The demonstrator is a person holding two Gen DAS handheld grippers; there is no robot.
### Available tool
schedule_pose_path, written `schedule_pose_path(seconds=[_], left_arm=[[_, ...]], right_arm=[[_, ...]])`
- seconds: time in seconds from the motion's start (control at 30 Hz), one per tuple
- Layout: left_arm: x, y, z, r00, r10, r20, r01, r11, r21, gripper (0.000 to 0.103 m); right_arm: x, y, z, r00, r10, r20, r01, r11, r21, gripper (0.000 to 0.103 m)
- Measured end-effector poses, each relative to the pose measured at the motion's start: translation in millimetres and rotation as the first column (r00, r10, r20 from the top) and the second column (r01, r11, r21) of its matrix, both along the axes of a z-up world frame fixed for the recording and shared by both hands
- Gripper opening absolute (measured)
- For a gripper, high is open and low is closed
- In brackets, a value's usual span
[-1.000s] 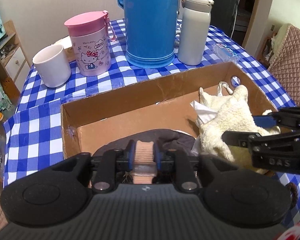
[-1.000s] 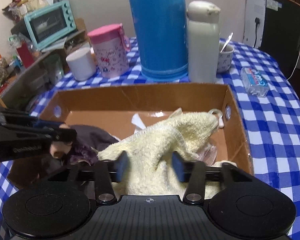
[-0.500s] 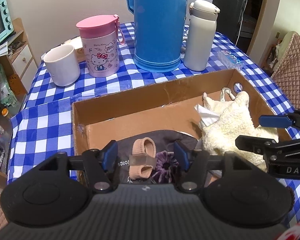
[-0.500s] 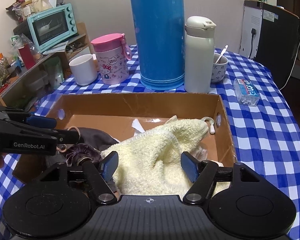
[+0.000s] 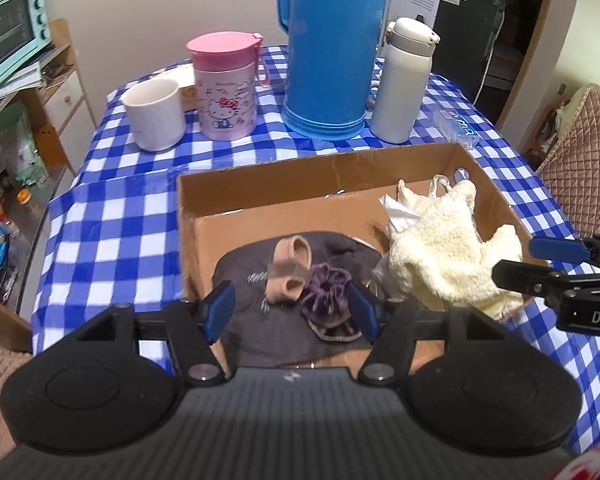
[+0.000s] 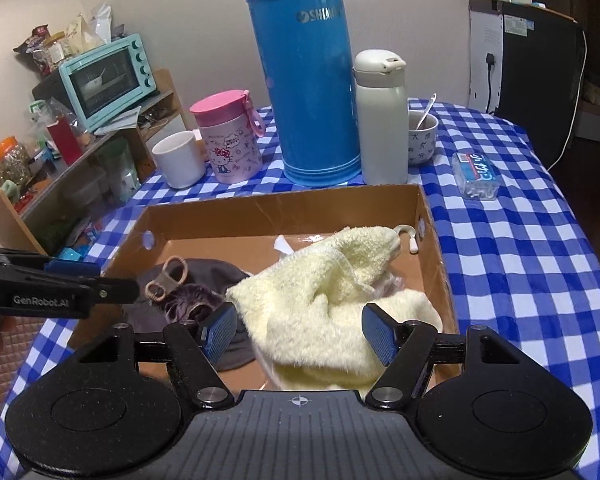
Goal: Organize soft objects
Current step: 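Lift both grippers out of the box and return to the pile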
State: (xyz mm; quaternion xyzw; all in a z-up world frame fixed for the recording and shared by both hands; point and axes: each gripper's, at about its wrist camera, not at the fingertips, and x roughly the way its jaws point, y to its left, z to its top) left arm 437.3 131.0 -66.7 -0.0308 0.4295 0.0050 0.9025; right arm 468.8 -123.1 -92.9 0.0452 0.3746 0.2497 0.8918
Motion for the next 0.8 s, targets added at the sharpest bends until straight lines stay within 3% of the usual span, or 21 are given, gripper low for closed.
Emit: schedule_pose_path(seconds=[0.4,0.8], left_arm=[[-65,3,31,0.998,0.066,0.021,-0.066,0.998,0.013,0.060],[-132,-18,52,0.996,0.078,0.035,-0.078,0.997,0.007,0.060]], right_arm=[[-54,-24,24,1.000,-0.014,0.014,0.013,0.998,0.068,0.069],[-107,-40,39,0.999,0.042,-0.011,-0.041,0.993,0.108,0.069]])
